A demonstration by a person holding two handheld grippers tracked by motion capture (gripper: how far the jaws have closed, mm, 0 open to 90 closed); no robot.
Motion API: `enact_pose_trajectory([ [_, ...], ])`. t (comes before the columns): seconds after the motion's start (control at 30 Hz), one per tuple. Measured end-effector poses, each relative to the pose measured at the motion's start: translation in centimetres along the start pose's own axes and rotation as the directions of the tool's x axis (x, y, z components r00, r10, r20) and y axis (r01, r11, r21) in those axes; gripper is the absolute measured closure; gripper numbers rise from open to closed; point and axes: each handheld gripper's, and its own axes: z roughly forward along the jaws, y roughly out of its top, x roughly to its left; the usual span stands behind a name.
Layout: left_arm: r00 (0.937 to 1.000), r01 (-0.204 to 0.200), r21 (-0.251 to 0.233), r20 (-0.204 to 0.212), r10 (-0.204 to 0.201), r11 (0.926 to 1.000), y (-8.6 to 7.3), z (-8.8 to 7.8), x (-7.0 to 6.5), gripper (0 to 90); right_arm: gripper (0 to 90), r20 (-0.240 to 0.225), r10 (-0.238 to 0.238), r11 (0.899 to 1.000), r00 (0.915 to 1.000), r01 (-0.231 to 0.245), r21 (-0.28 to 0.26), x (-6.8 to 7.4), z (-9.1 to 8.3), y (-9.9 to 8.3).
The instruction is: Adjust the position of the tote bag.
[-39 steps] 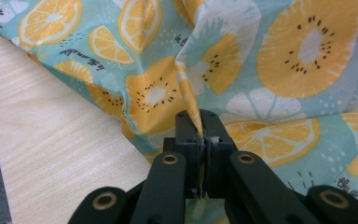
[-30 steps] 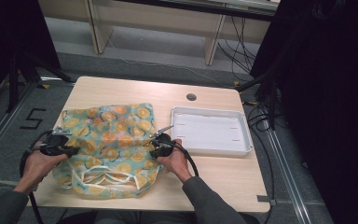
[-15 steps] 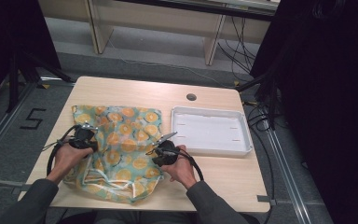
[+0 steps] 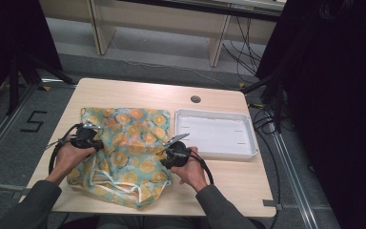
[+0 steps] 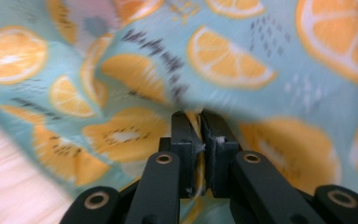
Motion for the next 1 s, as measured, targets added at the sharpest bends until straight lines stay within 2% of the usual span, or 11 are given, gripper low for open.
enact_pose_trajectory([
  [0.07,0.9999,-0.01,0.012,-0.006,0.01,0.9999,-0.9,-1.2,0.6,83.3,56.5,0.044,-0.008,0.998,0.999,0.011,-0.062,0.4,-1.7,0.4],
  [0.13,0.9999,-0.012,0.019,-0.004,0.012,0.9997,-1.6,-1.9,0.8,83.2,52.3,0.057,-0.013,0.996,0.9983,0.018,-0.09,0.7,-2.5,0.3],
  [0.2,0.9999,-0.007,0.007,0.012,0.007,1.0,-2.1,-2.6,0.8,82.2,49.3,0.024,-0.03,0.994,0.9993,0.033,-0.109,0.9,-3.2,0.1],
  [0.3,0.9998,-0.012,-0.008,0.018,0.012,0.9999,-2.7,-3.8,0.8,80.5,46.5,0.022,-0.03,0.988,0.9993,0.033,-0.152,1.6,-3.6,-0.4],
  [0.33,0.9997,-0.004,-0.012,0.022,0.004,0.9999,-2.8,-4.2,0.8,79.2,45.7,0.009,-0.028,0.99,0.9996,0.029,-0.138,1.7,-3.8,-0.4],
  [0.4,0.9998,0.002,-0.027,0.018,-0.001,0.9996,-3.2,-4.9,0.9,75.7,45.0,-0.01,-0.074,0.986,0.9972,0.072,-0.153,1.8,-3.8,-0.3],
  [0.57,0.9991,0.022,-0.019,0.037,-0.021,0.9996,-4.3,-6.8,1.4,63.0,43.7,-0.072,-0.079,0.984,0.9943,0.066,-0.168,3.0,-3.8,-0.2],
  [0.6,0.9992,0.028,-0.036,0.03,-0.027,0.999,-4.6,-7.3,1.4,60.9,43.7,-0.086,-0.079,0.982,0.9932,0.062,-0.178,3.2,-3.7,-0.1],
  [0.77,0.9987,0.03,-0.041,0.042,-0.028,0.9987,-5.4,-9.3,1.2,50.4,43.1,-0.131,-0.124,0.979,0.9836,0.099,-0.181,4.4,-3.9,-0.1],
  [0.9,0.9988,0.025,-0.066,0.044,-0.022,0.9975,-6.0,-10.7,0.9,47.7,43.3,-0.176,-0.187,0.973,0.9665,0.157,-0.171,5.4,-3.8,-0.3],
  [1.0,0.9999,0.01,-0.074,0.015,-0.009,0.9972,-6.6,-11.6,0.7,47.0,43.1,-0.217,-0.212,0.972,0.9529,0.183,-0.144,6.7,-3.5,-0.8],
])
